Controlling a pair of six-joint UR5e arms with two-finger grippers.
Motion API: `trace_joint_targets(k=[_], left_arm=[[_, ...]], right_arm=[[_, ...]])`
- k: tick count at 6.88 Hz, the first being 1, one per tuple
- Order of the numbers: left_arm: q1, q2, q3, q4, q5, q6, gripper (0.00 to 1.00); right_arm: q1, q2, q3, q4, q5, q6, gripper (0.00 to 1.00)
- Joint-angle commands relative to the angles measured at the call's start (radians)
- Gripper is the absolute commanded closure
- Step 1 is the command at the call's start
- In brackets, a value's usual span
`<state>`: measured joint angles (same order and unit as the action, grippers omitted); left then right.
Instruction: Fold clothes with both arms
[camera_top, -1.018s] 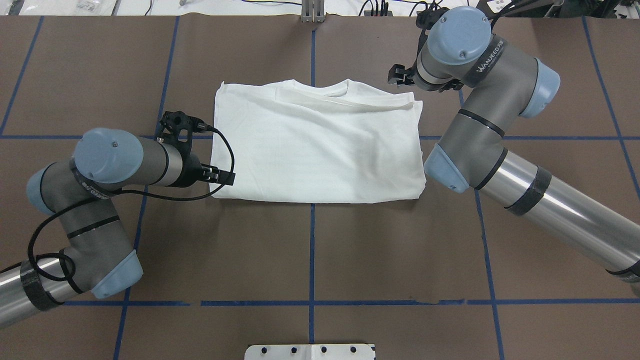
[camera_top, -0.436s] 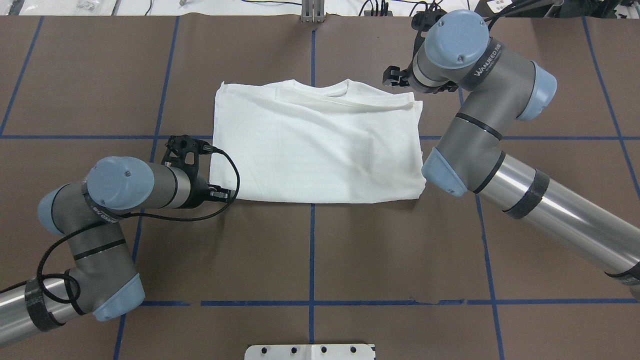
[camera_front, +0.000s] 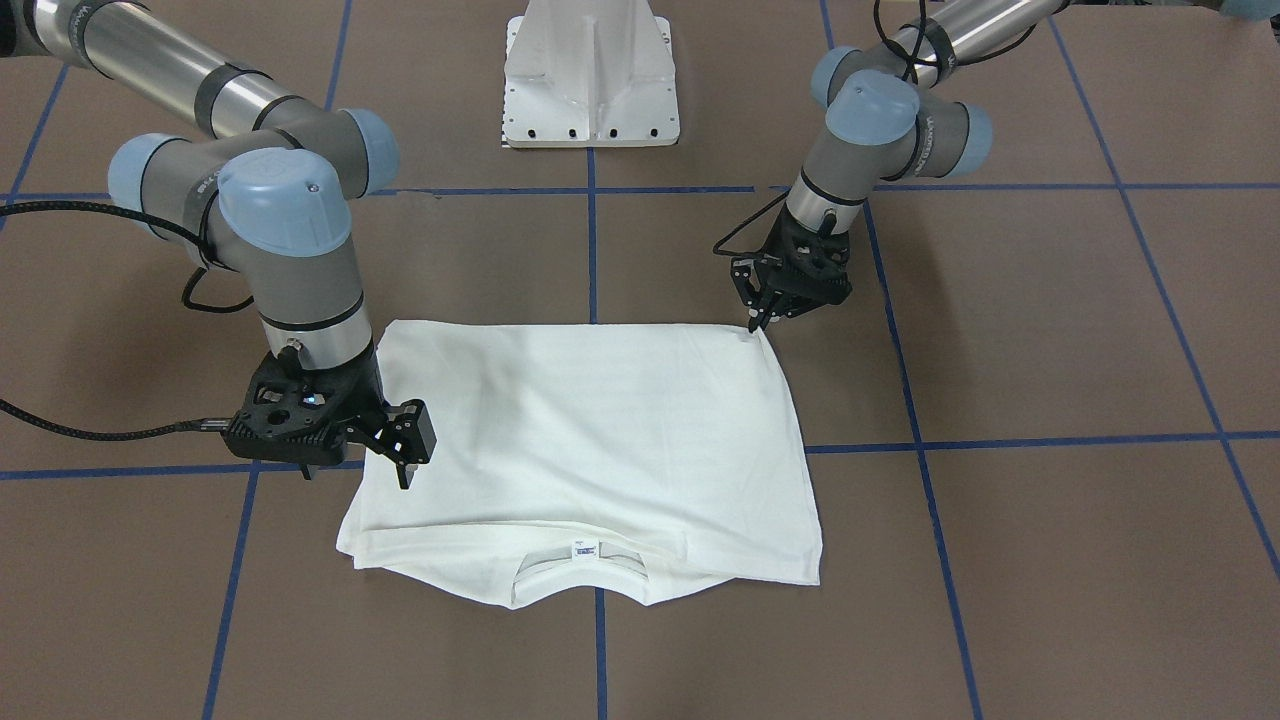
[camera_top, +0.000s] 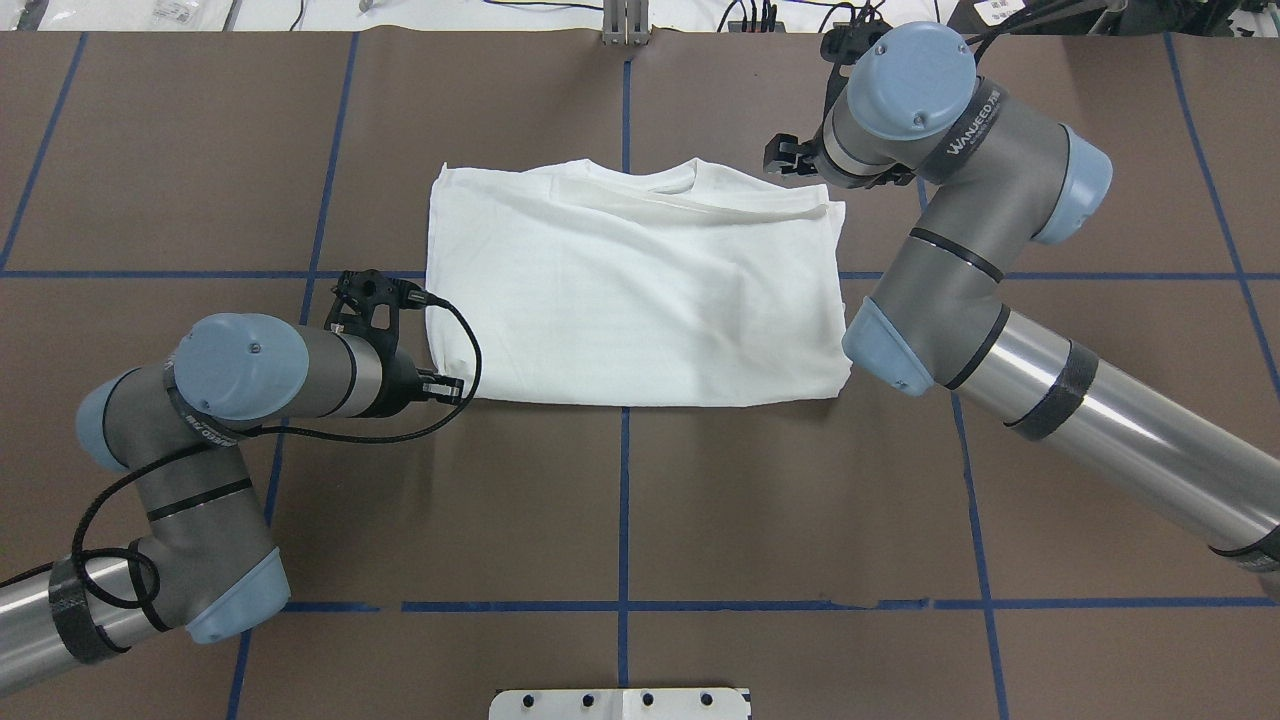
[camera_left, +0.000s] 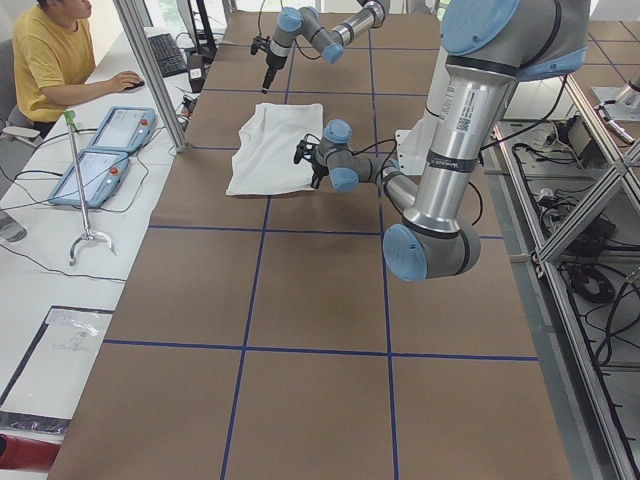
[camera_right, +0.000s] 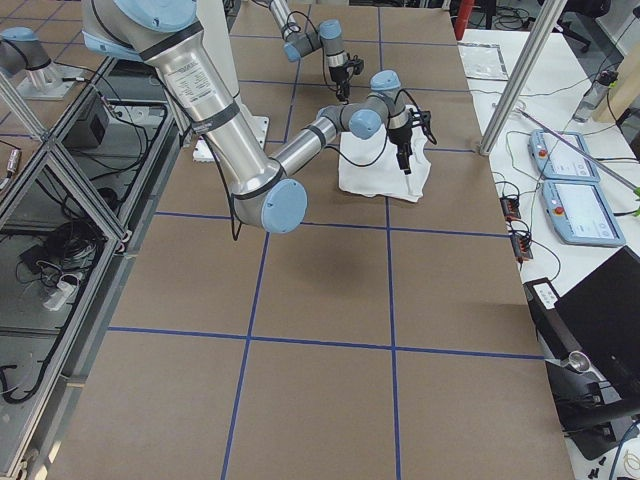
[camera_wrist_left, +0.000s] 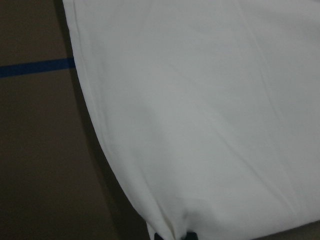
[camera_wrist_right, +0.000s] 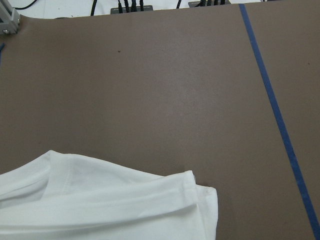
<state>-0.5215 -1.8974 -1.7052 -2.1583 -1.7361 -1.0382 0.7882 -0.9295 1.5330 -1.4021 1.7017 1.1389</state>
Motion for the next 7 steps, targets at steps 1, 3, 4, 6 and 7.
trace_joint_targets(k=[1,3,4,6,7], left_arm=[[-0.027,0.087,-0.039,-0.023,0.000,0.159,1.00],[-0.240,0.164,-0.001,-0.092,-0.011,0.458,1.00],[-0.349,0.143,0.095,-0.092,-0.013,0.560,1.00],[-0.431,-0.126,0.412,-0.101,-0.010,0.610,1.00],[-0.442,-0.243,0.532,-0.101,-0.008,0.604,1.00]], right_arm=[[-0.004,0.000,0.006,0.000,-0.001,0.004,0.00],[-0.018,0.000,0.016,0.000,-0.002,0.013,0.00],[-0.033,0.000,0.025,0.000,-0.002,0.034,0.00],[-0.078,0.012,0.032,0.002,-0.008,0.099,0.00],[-0.098,0.018,0.032,0.026,-0.011,0.122,0.00]])
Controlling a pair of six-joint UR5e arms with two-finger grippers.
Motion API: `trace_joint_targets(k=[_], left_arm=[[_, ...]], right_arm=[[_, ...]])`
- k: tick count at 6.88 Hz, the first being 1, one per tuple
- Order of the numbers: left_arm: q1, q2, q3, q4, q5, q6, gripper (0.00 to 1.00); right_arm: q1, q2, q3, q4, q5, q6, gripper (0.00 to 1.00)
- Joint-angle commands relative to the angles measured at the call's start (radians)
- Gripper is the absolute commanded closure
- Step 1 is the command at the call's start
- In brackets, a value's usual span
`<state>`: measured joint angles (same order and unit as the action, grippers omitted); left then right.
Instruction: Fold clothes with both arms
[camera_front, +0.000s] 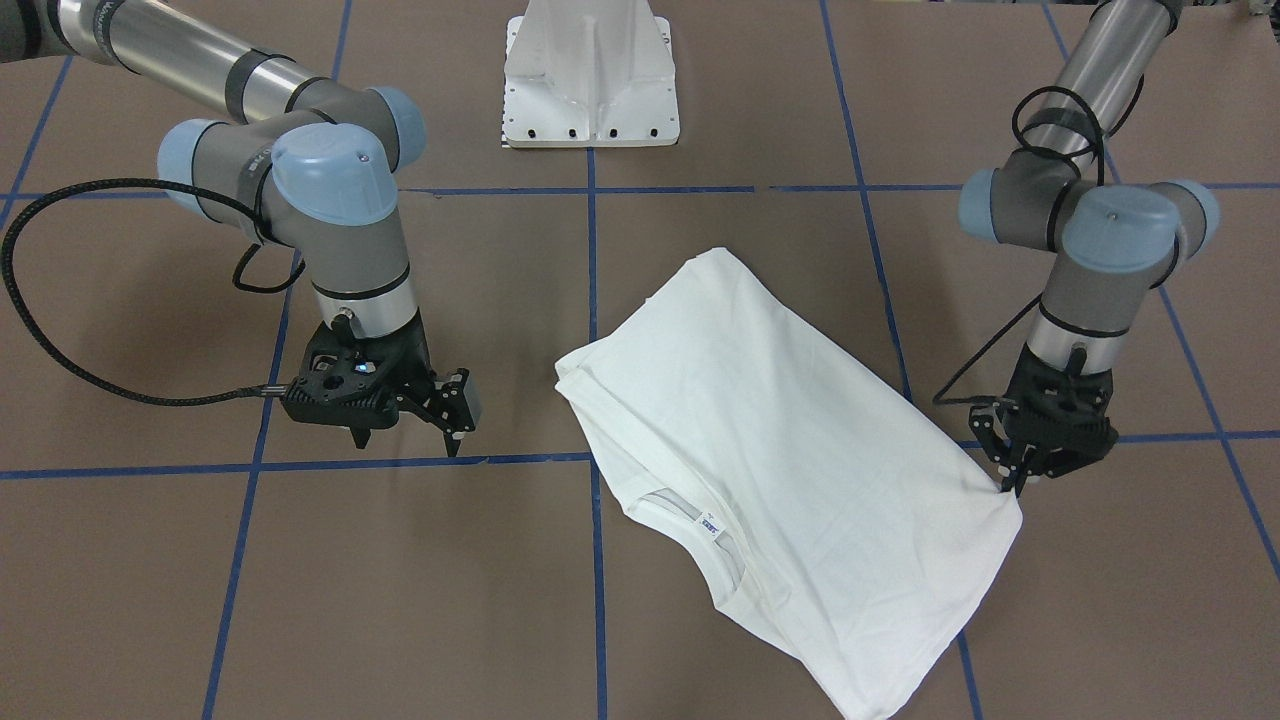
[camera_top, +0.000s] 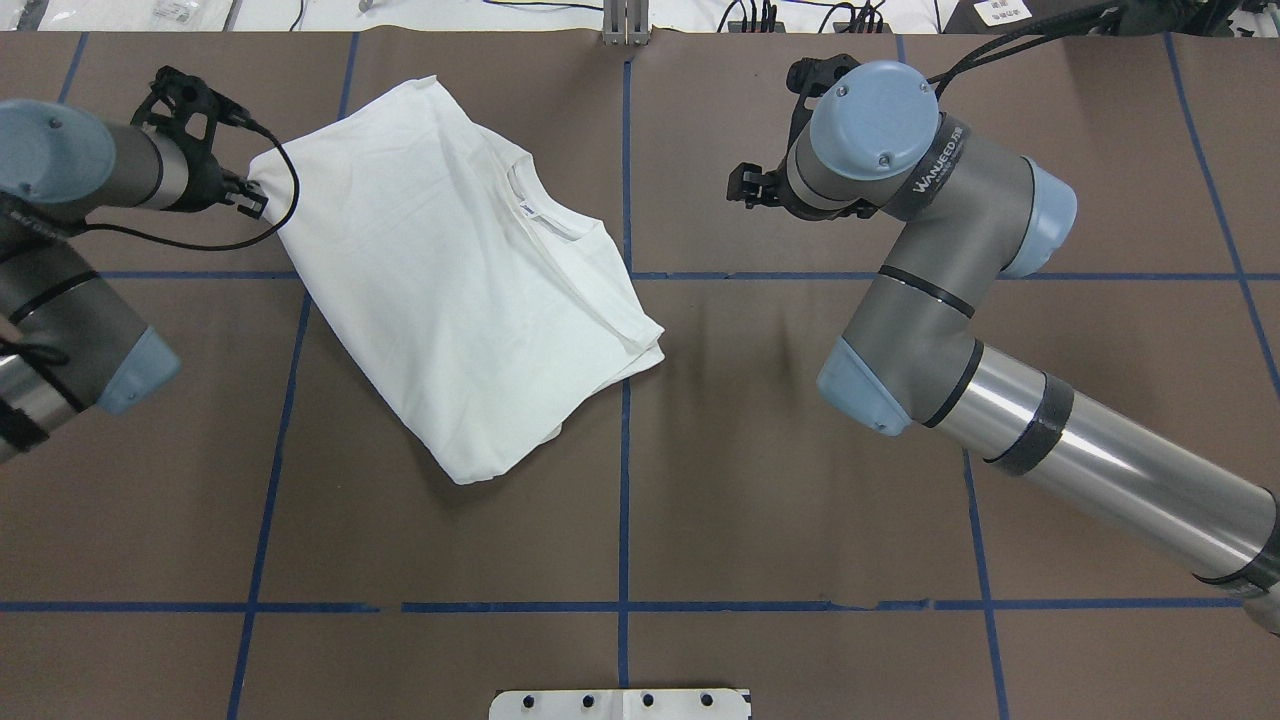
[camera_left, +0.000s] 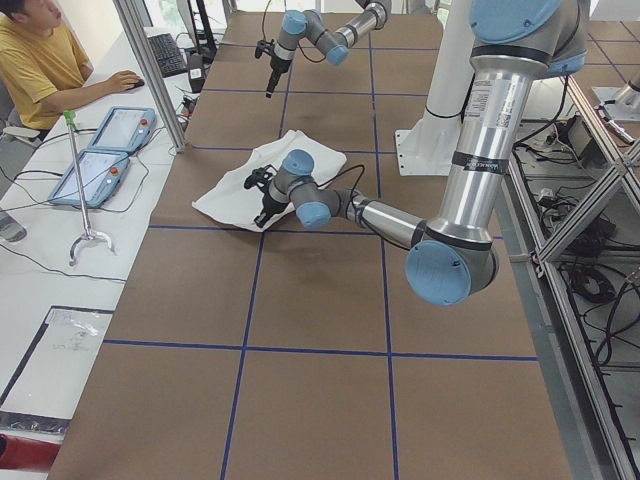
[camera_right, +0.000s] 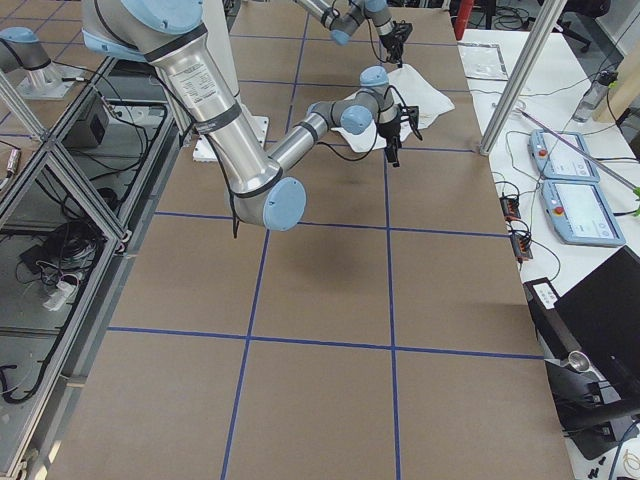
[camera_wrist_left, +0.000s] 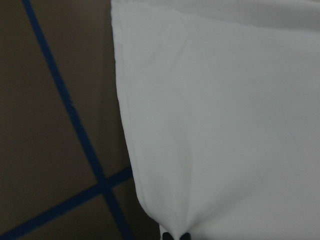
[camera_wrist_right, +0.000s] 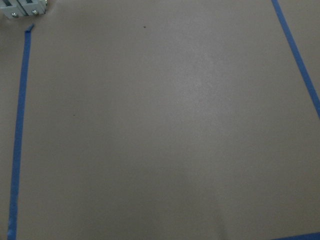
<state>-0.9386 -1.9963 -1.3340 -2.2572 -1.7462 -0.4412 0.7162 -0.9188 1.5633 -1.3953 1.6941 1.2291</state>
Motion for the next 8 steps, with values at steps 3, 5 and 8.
trace_joint_targets(k=[3,5,8], left_arm=[[-0.045,-0.243,0.368,-0.134,0.001,0.009,0.01],[-0.055,-0.228,0.323,-0.150,-0.042,-0.001,0.00],[-0.055,-0.165,0.251,-0.160,-0.053,-0.002,0.00]], right_arm=[[-0.092,0.055,-0.015,0.050,-0.037,0.119,0.00],[-0.160,0.167,-0.111,0.042,-0.050,0.356,0.02],[-0.256,0.196,-0.169,0.029,-0.110,0.606,0.12]])
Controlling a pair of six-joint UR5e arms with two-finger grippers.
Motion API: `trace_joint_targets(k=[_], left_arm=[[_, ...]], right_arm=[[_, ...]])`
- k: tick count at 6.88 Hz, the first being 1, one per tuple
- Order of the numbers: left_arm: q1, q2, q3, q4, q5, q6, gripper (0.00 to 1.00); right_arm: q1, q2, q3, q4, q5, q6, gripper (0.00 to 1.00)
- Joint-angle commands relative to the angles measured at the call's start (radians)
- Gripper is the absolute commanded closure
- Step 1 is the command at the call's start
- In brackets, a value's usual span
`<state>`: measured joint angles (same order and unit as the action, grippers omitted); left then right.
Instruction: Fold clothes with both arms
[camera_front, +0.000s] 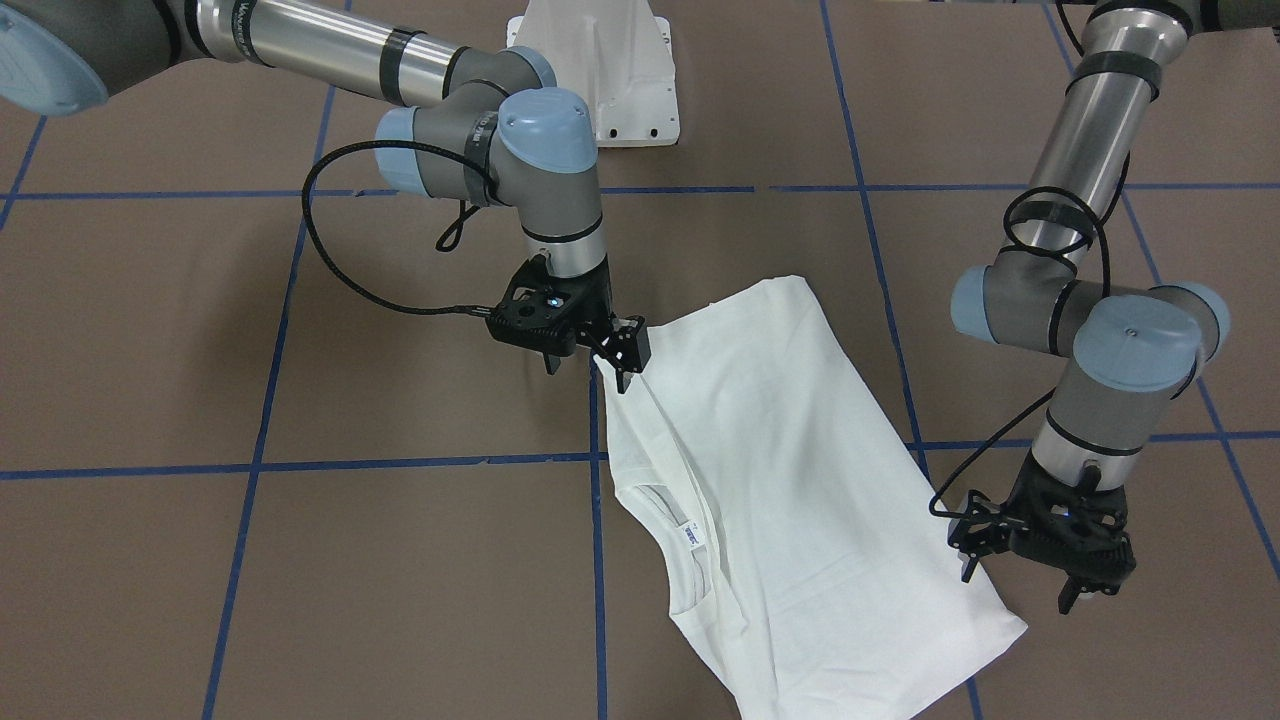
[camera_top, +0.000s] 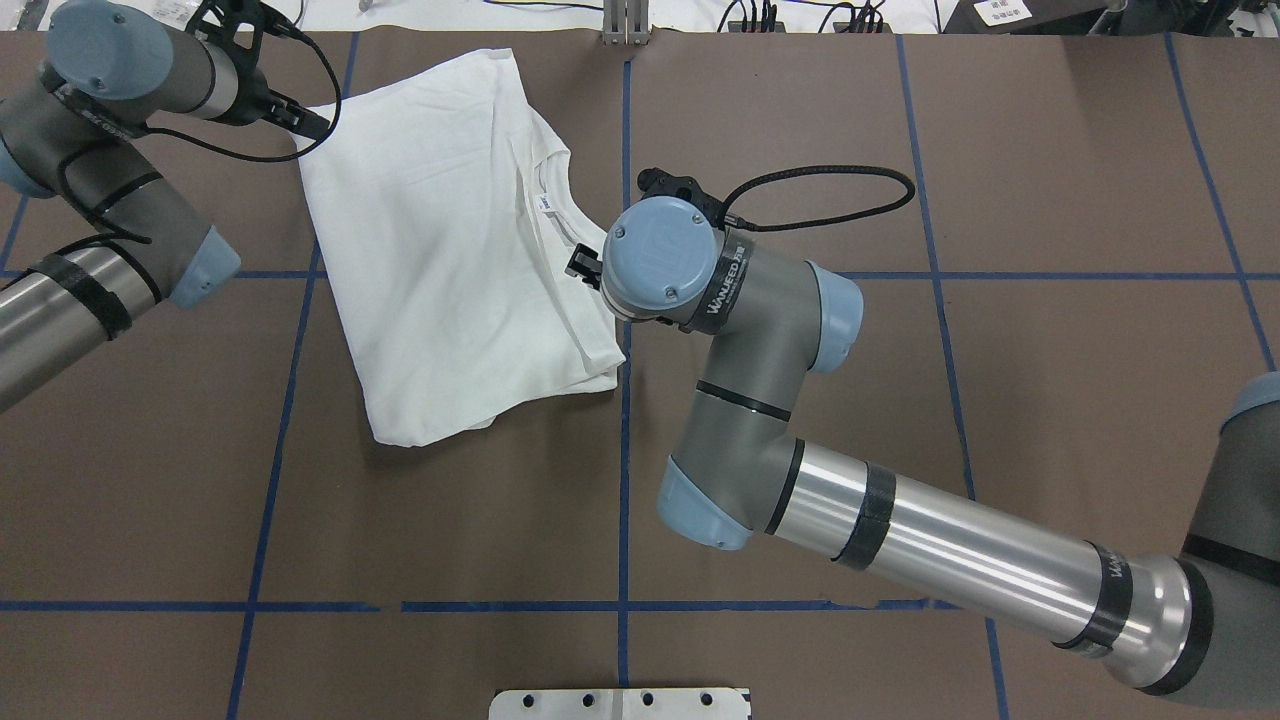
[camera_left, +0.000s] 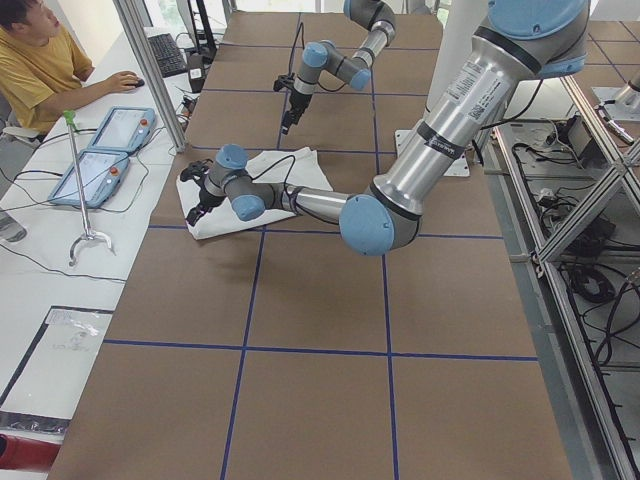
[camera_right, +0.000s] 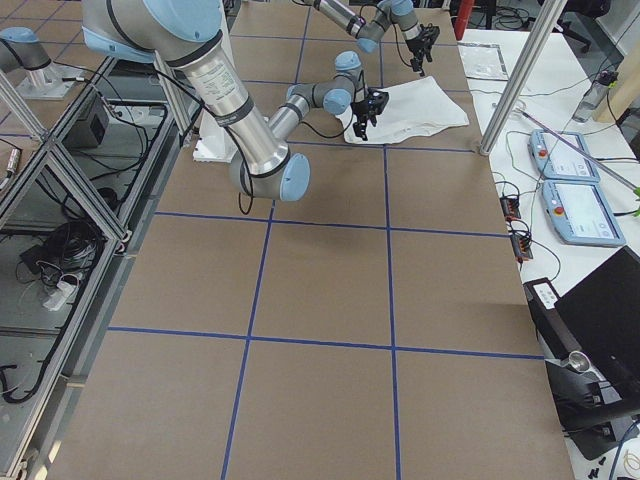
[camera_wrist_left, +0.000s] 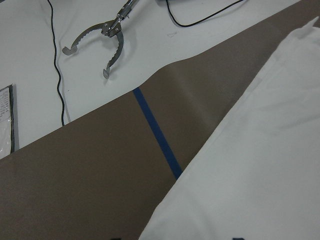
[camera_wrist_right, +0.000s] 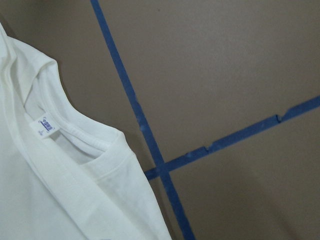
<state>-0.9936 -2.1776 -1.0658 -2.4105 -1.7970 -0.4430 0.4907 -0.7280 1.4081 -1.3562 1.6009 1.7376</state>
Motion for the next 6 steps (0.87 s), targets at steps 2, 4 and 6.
trace_joint_targets(k=[2,4,6], left_arm=[[0.000,0.033,-0.022,-0.048,-0.002,-0.002,0.00],[0.000,0.044,-0.034,-0.050,-0.002,-0.002,0.00],[0.000,0.044,-0.034,-0.052,-0.002,-0.016,0.00]], right_arm=[[-0.070,0.015,-0.017,-0.049,-0.021,0.163,0.15],[-0.095,0.013,-0.040,-0.049,-0.050,0.175,0.23],[-0.106,0.018,-0.049,-0.049,-0.058,0.177,0.24]])
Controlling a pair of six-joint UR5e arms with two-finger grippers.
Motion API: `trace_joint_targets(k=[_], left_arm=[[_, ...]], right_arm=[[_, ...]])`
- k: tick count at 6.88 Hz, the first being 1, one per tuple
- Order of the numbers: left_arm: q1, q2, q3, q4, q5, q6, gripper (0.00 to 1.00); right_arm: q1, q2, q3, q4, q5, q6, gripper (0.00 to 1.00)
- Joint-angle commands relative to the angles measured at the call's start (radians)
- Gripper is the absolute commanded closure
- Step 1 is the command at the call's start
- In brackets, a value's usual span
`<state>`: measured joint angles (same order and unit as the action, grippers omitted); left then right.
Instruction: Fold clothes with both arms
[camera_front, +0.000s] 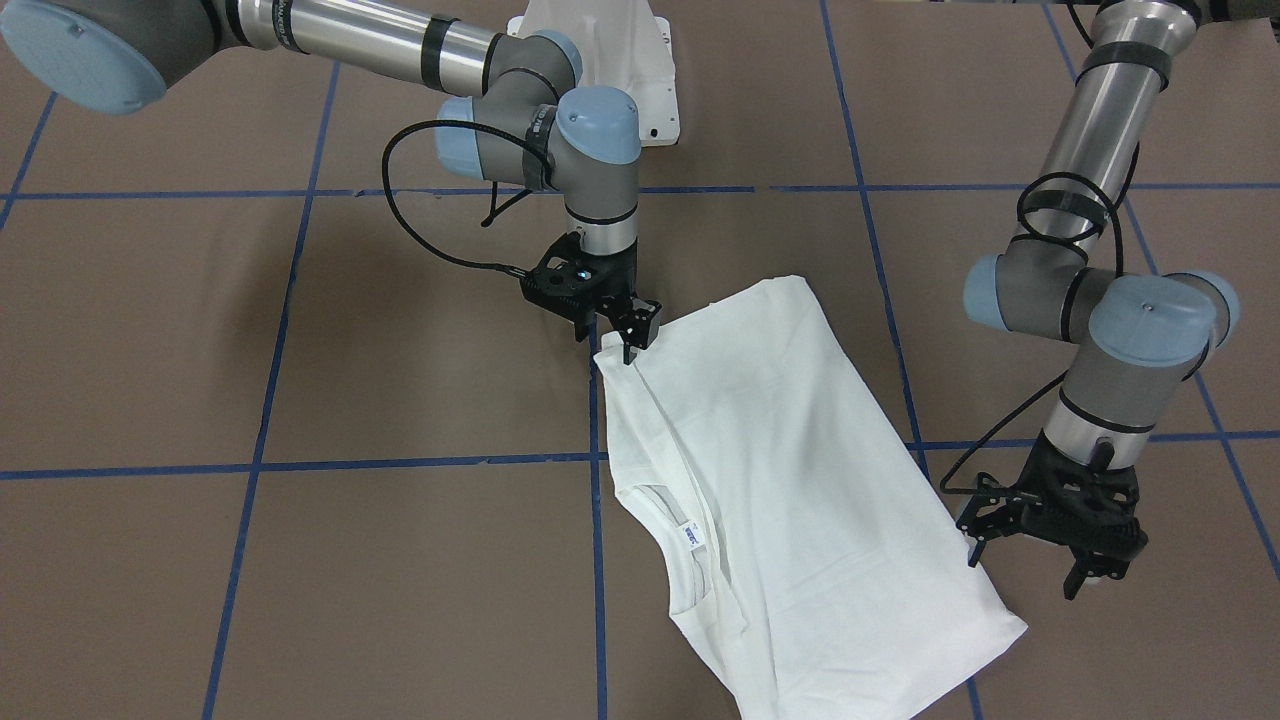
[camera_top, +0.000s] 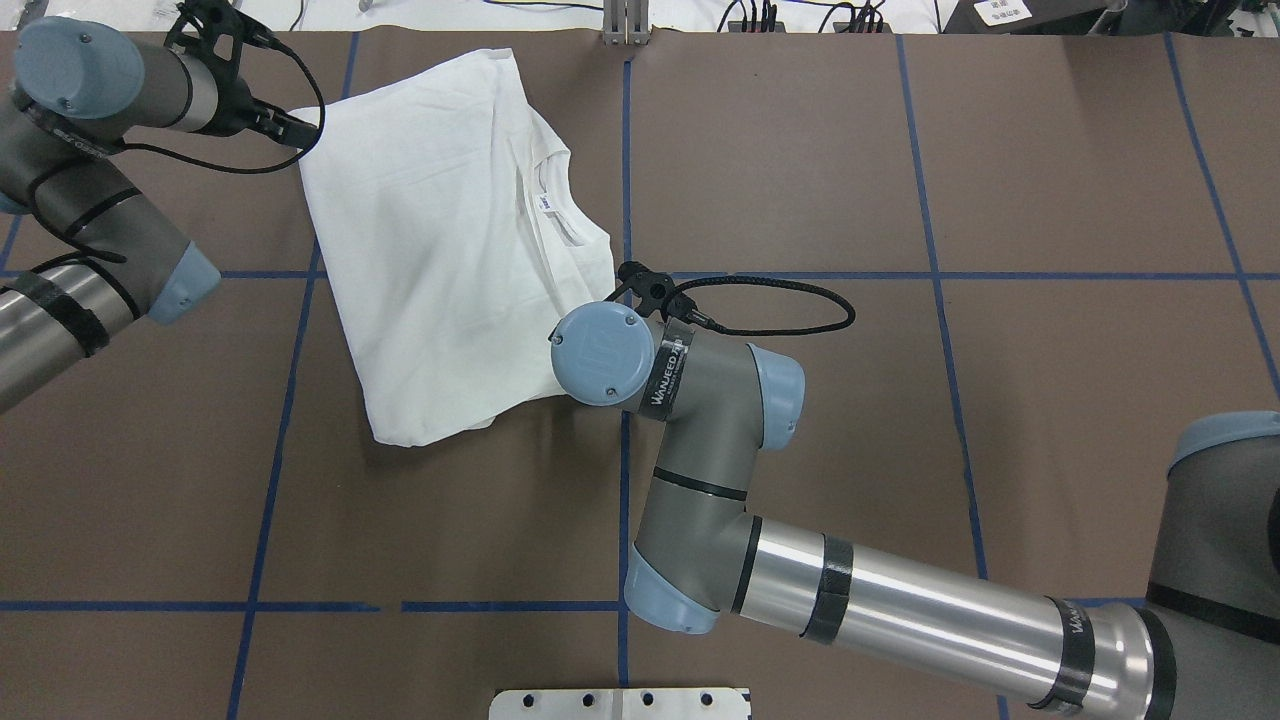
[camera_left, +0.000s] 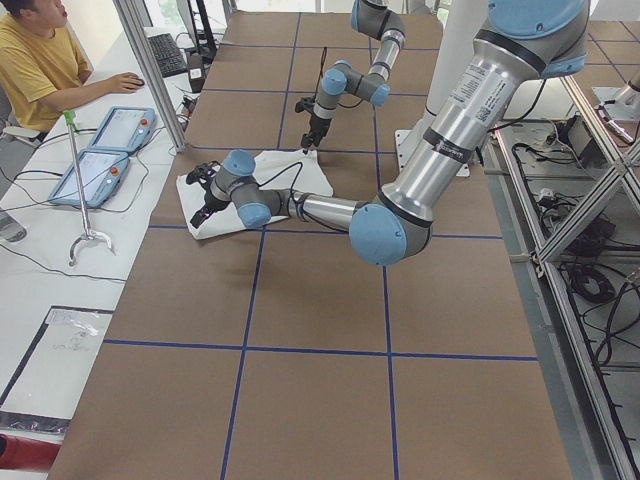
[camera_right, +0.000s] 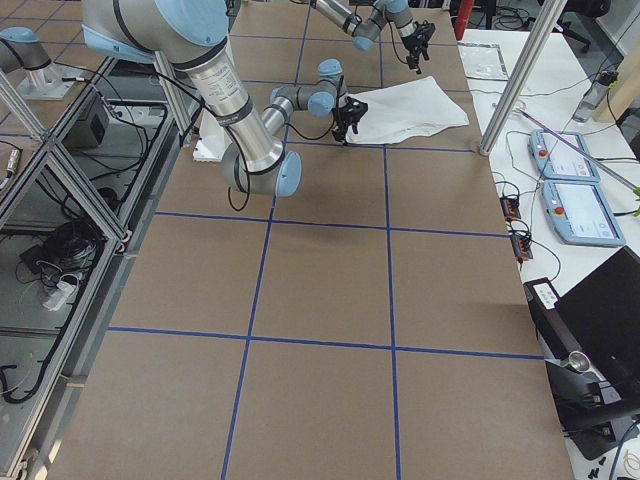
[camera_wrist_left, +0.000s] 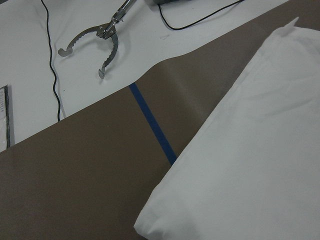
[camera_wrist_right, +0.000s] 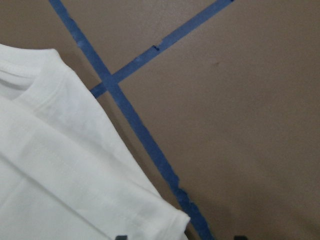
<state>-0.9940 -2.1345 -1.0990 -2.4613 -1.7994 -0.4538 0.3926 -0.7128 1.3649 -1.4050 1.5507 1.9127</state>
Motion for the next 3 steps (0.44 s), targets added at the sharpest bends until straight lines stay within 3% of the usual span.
trace_joint_targets(k=[1,2,3], left_arm=[[0.000,0.002,-0.001,-0.001,0.000,-0.005,0.00],[0.000,0.002,-0.001,-0.007,0.000,-0.005,0.00],[0.000,0.004,-0.001,-0.007,0.000,-0.005,0.00]], right_arm=[[-0.009,0.021,-0.029,0.000,-0.017,0.002,0.33],[-0.009,0.036,-0.042,0.001,-0.017,0.002,0.48],[-0.009,0.038,-0.043,0.001,-0.017,0.002,0.76]])
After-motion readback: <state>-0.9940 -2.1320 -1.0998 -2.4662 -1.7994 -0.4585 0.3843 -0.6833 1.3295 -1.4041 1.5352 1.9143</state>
